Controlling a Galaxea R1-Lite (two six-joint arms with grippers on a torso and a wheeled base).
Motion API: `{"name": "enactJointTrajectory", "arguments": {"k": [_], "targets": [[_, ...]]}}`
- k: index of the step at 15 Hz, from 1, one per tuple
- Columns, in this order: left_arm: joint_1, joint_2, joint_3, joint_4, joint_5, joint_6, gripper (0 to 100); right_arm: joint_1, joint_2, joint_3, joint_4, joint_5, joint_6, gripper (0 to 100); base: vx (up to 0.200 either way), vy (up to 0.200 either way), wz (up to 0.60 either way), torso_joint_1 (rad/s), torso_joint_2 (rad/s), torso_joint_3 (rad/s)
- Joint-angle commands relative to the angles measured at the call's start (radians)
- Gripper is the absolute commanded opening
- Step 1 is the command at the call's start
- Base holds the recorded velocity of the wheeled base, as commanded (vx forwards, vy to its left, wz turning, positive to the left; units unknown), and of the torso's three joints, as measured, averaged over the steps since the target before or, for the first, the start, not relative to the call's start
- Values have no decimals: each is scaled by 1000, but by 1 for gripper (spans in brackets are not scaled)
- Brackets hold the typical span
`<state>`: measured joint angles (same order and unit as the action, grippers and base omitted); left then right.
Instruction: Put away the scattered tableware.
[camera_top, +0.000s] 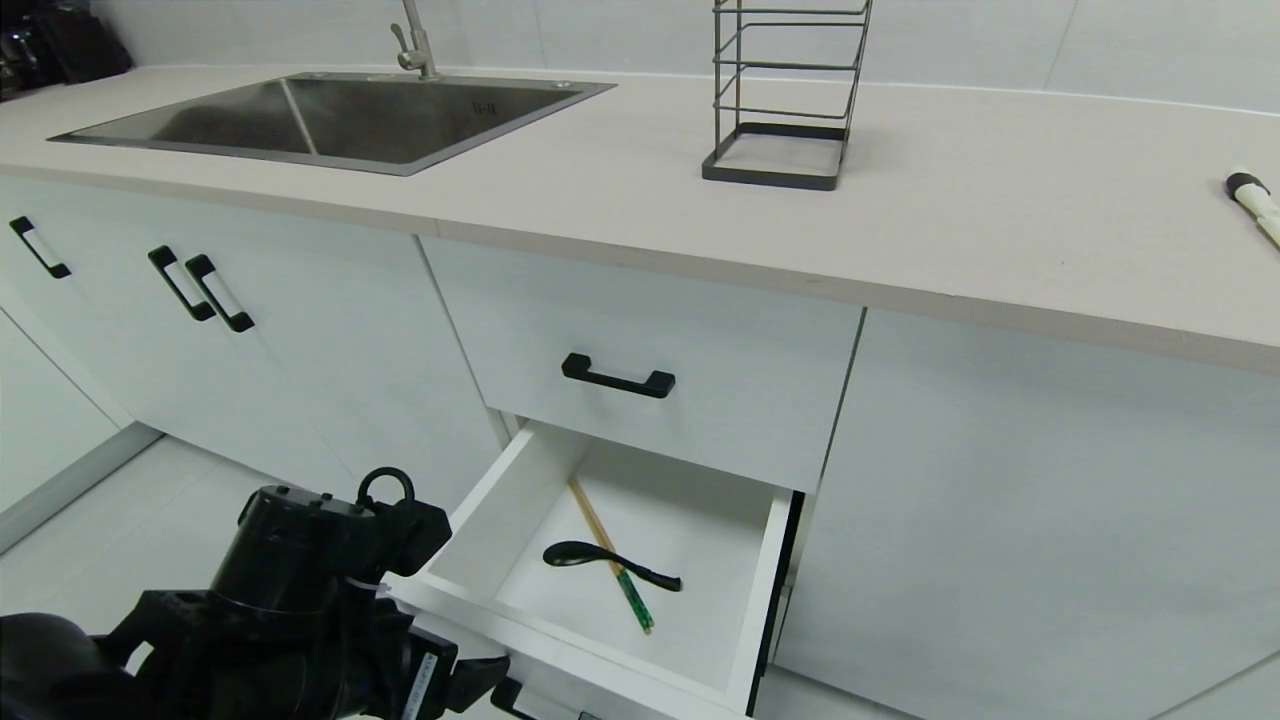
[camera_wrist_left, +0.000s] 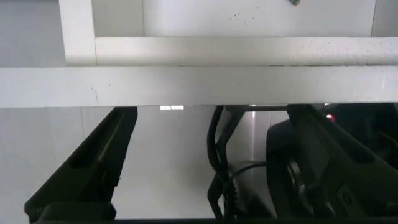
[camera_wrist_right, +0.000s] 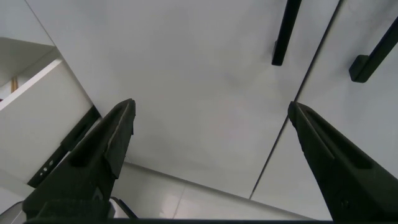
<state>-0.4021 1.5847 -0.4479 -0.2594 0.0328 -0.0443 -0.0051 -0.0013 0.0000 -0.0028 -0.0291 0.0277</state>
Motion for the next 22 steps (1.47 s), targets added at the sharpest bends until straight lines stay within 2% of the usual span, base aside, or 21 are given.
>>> {"name": "enactJointTrajectory", "arguments": {"k": [1,4,9,13,18,22], "targets": [[0,14,-17,-12,-1,0,100,1,1,0,0,0,0,100,0,0,0,0,0,0],[0,86,-14,-167,-1,4,100,1,1,0,0,0,0,100,0,0,0,0,0,0],[0,123,-22,-262,-1,6,100,1,1,0,0,0,0,100,0,0,0,0,0,0],[0,193,-28,-400,-5,6,100,1,1,0,0,0,0,100,0,0,0,0,0,0],[0,251,-84,-463,-7,4,100,1,1,0,0,0,1,100,0,0,0,0,0,0],[0,340,-115,-627,-39,4,100,1,1,0,0,0,0,100,0,0,0,0,0,0]]}}
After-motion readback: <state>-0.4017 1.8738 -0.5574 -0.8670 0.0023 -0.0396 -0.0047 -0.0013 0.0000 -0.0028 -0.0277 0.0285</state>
